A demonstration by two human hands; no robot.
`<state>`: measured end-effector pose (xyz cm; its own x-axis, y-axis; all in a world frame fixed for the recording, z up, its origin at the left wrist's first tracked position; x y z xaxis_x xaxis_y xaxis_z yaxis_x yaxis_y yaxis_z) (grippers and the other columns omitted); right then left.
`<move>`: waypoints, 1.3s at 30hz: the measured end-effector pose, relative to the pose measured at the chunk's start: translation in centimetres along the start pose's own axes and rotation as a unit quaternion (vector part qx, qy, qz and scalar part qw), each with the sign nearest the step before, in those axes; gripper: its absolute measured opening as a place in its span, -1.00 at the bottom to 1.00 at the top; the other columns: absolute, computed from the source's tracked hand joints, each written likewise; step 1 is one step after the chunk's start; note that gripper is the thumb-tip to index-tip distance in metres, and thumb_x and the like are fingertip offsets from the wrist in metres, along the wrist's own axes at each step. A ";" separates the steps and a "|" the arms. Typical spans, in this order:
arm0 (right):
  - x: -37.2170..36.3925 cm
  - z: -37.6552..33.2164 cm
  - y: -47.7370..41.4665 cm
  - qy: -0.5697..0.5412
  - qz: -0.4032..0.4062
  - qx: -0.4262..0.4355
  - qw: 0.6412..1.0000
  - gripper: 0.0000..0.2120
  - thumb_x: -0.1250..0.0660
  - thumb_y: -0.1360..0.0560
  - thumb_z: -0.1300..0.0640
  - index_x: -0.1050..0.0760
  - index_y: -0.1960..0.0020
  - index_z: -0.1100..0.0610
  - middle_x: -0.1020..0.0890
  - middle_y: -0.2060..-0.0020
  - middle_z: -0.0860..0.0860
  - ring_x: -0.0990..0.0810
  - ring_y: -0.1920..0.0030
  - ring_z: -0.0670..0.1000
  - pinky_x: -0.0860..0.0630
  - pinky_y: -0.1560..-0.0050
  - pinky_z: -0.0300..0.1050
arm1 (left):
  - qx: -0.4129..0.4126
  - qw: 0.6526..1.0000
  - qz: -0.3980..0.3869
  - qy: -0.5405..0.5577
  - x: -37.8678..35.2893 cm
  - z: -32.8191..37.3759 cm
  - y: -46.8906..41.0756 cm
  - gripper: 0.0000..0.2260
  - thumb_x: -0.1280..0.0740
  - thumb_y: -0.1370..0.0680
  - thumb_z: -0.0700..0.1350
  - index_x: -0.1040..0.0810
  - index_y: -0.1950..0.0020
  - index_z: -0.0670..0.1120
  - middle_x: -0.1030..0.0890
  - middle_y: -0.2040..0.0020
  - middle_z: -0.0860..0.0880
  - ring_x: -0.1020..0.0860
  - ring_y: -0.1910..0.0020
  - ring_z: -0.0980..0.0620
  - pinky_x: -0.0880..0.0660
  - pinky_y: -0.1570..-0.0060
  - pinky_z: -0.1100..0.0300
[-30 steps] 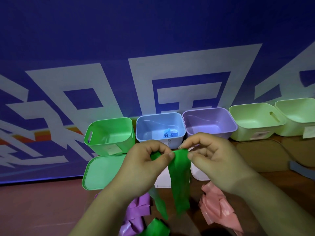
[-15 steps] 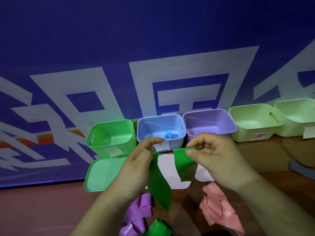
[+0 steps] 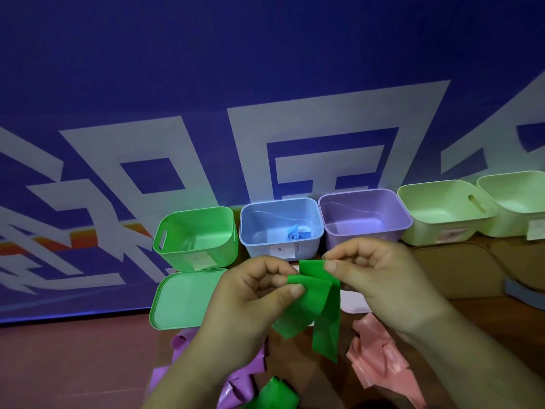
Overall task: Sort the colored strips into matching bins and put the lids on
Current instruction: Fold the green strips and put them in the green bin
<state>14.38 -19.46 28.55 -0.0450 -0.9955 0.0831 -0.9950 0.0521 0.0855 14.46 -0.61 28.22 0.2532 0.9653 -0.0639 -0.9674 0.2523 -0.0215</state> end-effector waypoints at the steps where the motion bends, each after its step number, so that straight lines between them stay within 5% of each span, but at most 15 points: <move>1: -0.2 0.0 0.2 -0.016 -0.003 -0.010 1.000 -0.85 -0.48 -0.43 0.28 -0.70 0.16 0.04 -0.72 0.26 0.11 -0.70 0.21 0.04 -0.63 0.11 -0.09 | 0.002 1.000 0.008 0.002 -0.1 0.0 0.1 -0.87 -0.54 -0.37 -0.25 -0.67 0.12 -0.11 -0.64 0.28 -0.14 -0.61 0.27 0.00 -0.57 0.22 0.20; 8: -0.9 0.5 1.1 -0.076 -0.002 -0.076 0.994 -0.82 -0.41 -0.48 0.32 -0.70 0.19 0.10 -0.74 0.22 0.14 -0.72 0.15 0.09 -0.62 0.08 -0.05 | -0.028 0.997 0.052 -0.041 -0.1 0.1 0.8 -0.75 -0.50 -0.40 -0.29 -0.63 0.04 0.02 -0.60 0.22 0.03 -0.54 0.33 -0.05 -0.53 0.33 -0.03; 13: -1.4 0.3 1.4 -0.086 0.001 -0.085 0.993 -0.76 -0.39 -0.49 0.35 -0.70 0.24 0.08 -0.73 0.27 0.11 -0.70 0.24 0.01 -0.61 0.21 -0.17 | -0.043 0.995 0.073 -0.058 -0.2 -0.2 1.4 -0.89 -0.48 -0.38 -0.17 -0.59 0.15 -0.03 -0.50 0.40 -0.26 -0.43 0.40 -0.06 -0.50 0.38 -0.32; 15: -1.6 0.2 1.5 -0.098 0.001 -0.089 0.991 -0.77 -0.37 -0.50 0.36 -0.68 0.23 0.11 -0.73 0.29 0.11 -0.69 0.28 -0.01 -0.58 0.27 -0.24 | -0.044 0.993 0.084 -0.065 -0.1 -0.2 1.4 -0.90 -0.48 -0.37 -0.16 -0.62 0.16 -0.02 -0.57 0.37 -0.24 -0.49 0.37 -0.06 -0.55 0.34 -0.28; 20: -1.9 0.1 1.5 -0.107 -0.002 -0.095 0.990 -0.77 -0.35 -0.51 0.37 -0.66 0.22 0.13 -0.71 0.32 0.10 -0.67 0.33 -0.02 -0.60 0.28 -0.22 | -0.070 0.989 0.115 -0.064 0.4 -0.4 1.1 -0.87 -0.56 -0.36 -0.19 -0.69 0.16 -0.02 -0.70 0.26 -0.05 -0.63 0.26 0.10 -0.58 0.18 0.23; 24: -2.1 0.0 1.4 -0.113 0.001 -0.091 0.989 -0.77 -0.34 -0.51 0.38 -0.67 0.21 0.14 -0.72 0.29 0.13 -0.68 0.31 0.02 -0.64 0.22 -0.18 | -0.085 0.981 0.133 -0.108 0.8 -0.6 1.0 -0.90 -0.52 -0.35 -0.13 -0.69 0.17 0.03 -0.70 0.26 -0.03 -0.62 0.26 -0.01 -0.59 0.21 0.05; 28: -2.2 -0.1 1.3 -0.119 0.004 -0.092 0.989 -0.80 -0.33 -0.52 0.37 -0.65 0.16 0.14 -0.72 0.27 0.12 -0.69 0.28 0.02 -0.65 0.18 -0.17 | -0.090 0.983 0.142 -0.080 0.8 -0.7 0.9 -0.87 -0.51 -0.32 -0.17 -0.68 0.18 0.01 -0.68 0.27 -0.06 -0.61 0.29 0.05 -0.57 0.22 0.20; 33: -2.5 0.0 1.1 -0.149 -0.002 -0.100 0.984 -0.78 -0.31 -0.53 0.38 -0.65 0.16 0.16 -0.72 0.24 0.14 -0.70 0.26 0.04 -0.66 0.17 -0.15 | -0.090 0.983 0.150 -0.051 0.8 -0.6 0.9 -0.85 -0.50 -0.31 -0.19 -0.66 0.18 0.00 -0.67 0.26 -0.09 -0.62 0.27 0.00 -0.60 0.19 0.07; 39: -3.0 -0.2 1.1 -0.163 -0.029 -0.095 0.982 -0.72 -0.30 -0.52 0.38 -0.69 0.22 0.12 -0.71 0.24 0.18 -0.70 0.23 0.05 -0.62 0.21 -0.18 | -0.104 0.981 0.153 -0.057 1.1 -0.9 0.6 -0.79 -0.51 -0.31 -0.21 -0.64 0.11 0.00 -0.66 0.22 -0.09 -0.62 0.24 -0.01 -0.60 0.15 0.19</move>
<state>13.41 -16.41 28.65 -0.0467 -0.9677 -0.2476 -0.9636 -0.0217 0.2663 14.21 0.54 27.25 -0.0633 0.9979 0.0130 -0.9729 -0.0588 -0.2235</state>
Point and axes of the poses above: each hand's wrist, its own y-axis away from the middle knuckle, its own x-axis out of the back of the hand, z = x × y, the point moved 4 cm from there along -y, towards the middle knuckle
